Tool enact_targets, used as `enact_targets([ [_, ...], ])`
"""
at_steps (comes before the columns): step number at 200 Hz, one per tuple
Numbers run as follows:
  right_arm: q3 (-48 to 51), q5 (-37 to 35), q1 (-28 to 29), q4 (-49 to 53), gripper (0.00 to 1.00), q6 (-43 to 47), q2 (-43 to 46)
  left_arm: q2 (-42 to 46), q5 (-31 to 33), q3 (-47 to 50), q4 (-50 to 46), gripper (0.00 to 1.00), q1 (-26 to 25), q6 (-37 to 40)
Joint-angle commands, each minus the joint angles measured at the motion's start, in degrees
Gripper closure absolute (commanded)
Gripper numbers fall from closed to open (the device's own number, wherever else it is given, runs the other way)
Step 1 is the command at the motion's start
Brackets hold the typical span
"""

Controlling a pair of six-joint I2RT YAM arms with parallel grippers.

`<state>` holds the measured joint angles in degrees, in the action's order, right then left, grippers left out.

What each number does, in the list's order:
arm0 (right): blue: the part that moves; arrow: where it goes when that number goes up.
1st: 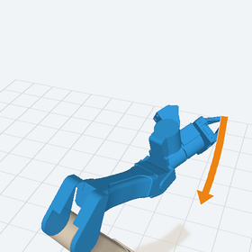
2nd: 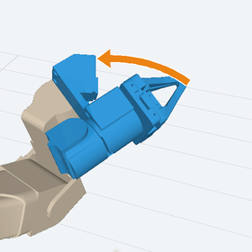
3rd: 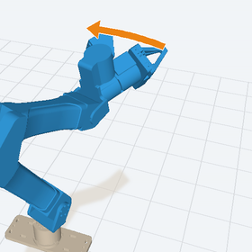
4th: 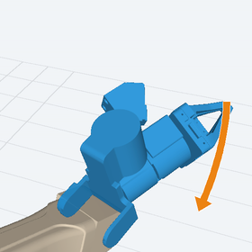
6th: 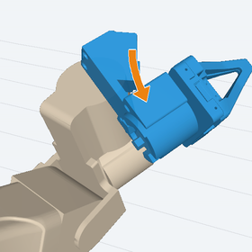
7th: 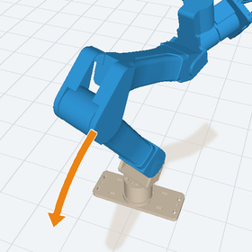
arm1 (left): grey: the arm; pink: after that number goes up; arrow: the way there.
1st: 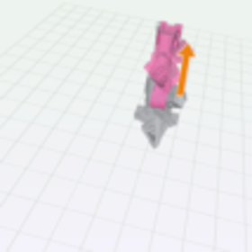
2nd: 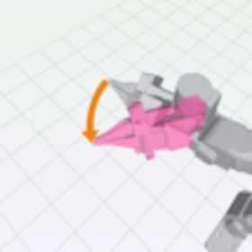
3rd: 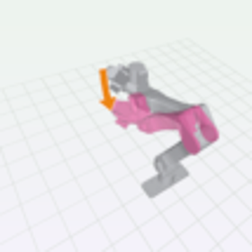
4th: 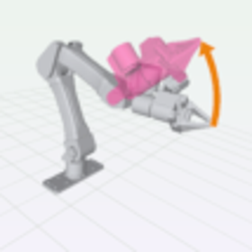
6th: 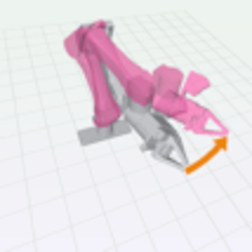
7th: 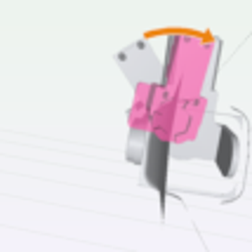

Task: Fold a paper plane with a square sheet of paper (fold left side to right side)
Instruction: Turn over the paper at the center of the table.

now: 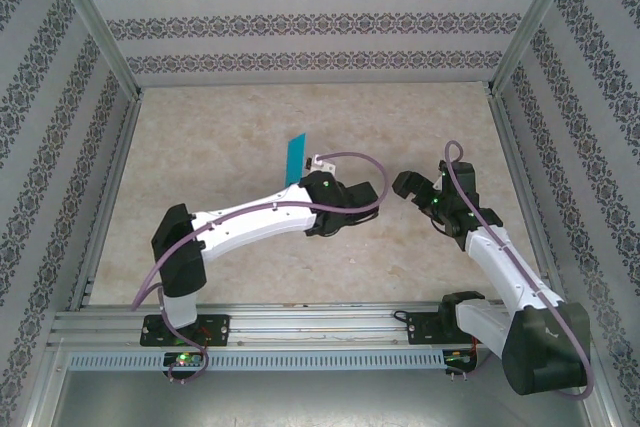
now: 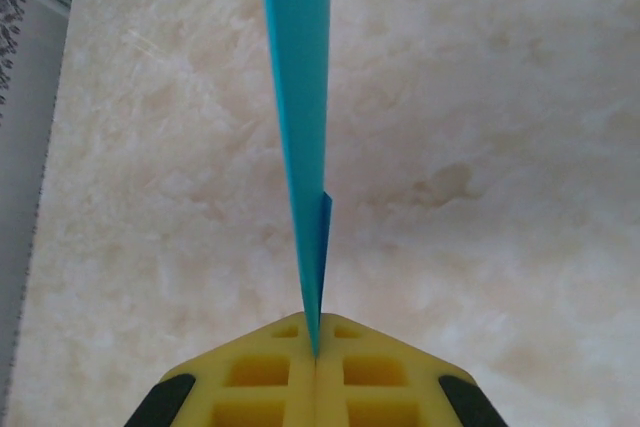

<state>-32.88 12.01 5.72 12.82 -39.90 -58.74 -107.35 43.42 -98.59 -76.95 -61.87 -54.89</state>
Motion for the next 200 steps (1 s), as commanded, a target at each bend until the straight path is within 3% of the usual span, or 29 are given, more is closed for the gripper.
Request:
enact_targets([
  [1,0.9,-3.8,-0.6,2.1,0.02,-0.4,2.0,-4.7,1.1,-4.0,-3.4,1.0,0.6,-9.2],
  [48,2.2,-3.9,-1.2,2.6,0.02,0.6,4.1,-13.6,-0.5,-8.2,-6.5,1.0,3.0,-15.6],
  [74,2.4,-4.0,-1.9,3.3,0.02,1.2,4.6,-16.1,-4.2,-7.8,-2.5,1.0,4.2,-12.3],
  [120,2.4,-4.7,-3.1,5.1,0.02,1.9,5.5,-17.3,-15.6,-4.2,7.8,0.9,6.6,-7.3],
  [162,2.4,-5.4,-3.5,6.6,0.02,2.4,6.2,-18.1,-20.4,-3.1,11.7,0.85,7.6,-4.5],
  [200,2.3,-5.1,-3.8,7.0,0.02,2.5,6.4,-17.4,-23.2,-1.7,14.9,0.73,8.1,-2.8],
])
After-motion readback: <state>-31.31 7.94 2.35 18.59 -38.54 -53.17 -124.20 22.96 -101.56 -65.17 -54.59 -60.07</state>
